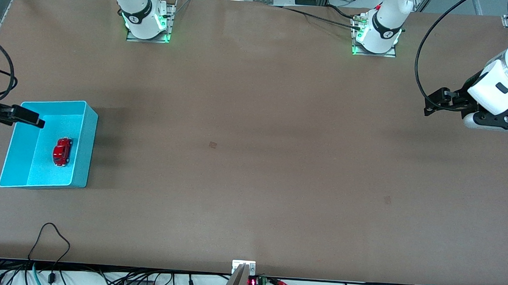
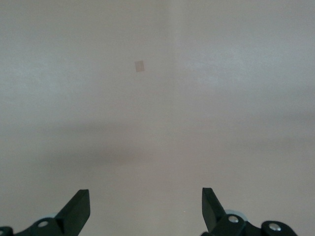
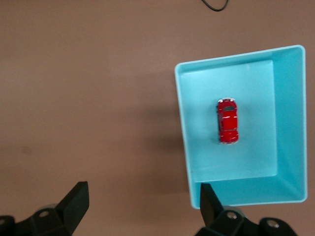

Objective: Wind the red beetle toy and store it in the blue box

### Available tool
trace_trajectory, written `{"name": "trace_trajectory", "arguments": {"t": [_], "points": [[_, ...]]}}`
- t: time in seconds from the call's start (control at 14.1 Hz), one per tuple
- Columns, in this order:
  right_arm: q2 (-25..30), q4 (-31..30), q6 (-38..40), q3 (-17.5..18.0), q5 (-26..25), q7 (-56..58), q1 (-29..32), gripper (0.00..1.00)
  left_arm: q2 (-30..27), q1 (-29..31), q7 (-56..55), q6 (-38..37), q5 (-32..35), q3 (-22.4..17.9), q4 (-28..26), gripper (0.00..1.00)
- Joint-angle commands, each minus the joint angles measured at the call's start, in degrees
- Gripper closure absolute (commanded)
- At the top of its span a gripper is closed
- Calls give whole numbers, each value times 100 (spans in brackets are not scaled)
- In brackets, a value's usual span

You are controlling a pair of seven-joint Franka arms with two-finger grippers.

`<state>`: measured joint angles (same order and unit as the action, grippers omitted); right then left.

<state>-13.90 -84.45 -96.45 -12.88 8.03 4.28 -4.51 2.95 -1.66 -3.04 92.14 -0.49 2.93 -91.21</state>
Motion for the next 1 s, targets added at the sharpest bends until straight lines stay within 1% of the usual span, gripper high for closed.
{"name": "trace_trajectory", "arguments": {"t": [0.0, 0.07, 0.28, 0.43, 0.5, 0.57, 0.71, 0.85, 0.92], "points": [[352, -36, 188, 486, -187, -323, 466, 0, 109, 8, -21, -91, -12, 6, 191, 0], [396, -37, 258, 636, -196, -331, 643, 0, 100, 8, -12, -91, -12, 6, 191, 0], [397, -10, 267, 777, -292, -288, 837, 0, 109, 16, 14, -91, -12, 6, 191, 0], [397, -37, 249, 1110, -520, -270, 1178, 0, 109, 25, 41, -91, -12, 6, 191, 0], [397, -37, 258, 1260, -547, -235, 1285, 0, 109, 17, 23, -91, -12, 6, 191, 0], [414, -46, 284, 1270, -574, -235, 1260, 0, 109, 16, 14, -91, -12, 6, 191, 0], [589, -124, 608, 1279, -661, -252, 1181, 0, 109, 16, -12, -91, -12, 6, 191, 0], [905, -544, 392, 1288, -688, -235, 1154, 0, 100, 16, -12, -91, -12, 6, 191, 0], [1124, -869, 173, 1288, -714, -208, 1111, 0, 109, 16, -3, -100, -12, 6, 191, 0]]}}
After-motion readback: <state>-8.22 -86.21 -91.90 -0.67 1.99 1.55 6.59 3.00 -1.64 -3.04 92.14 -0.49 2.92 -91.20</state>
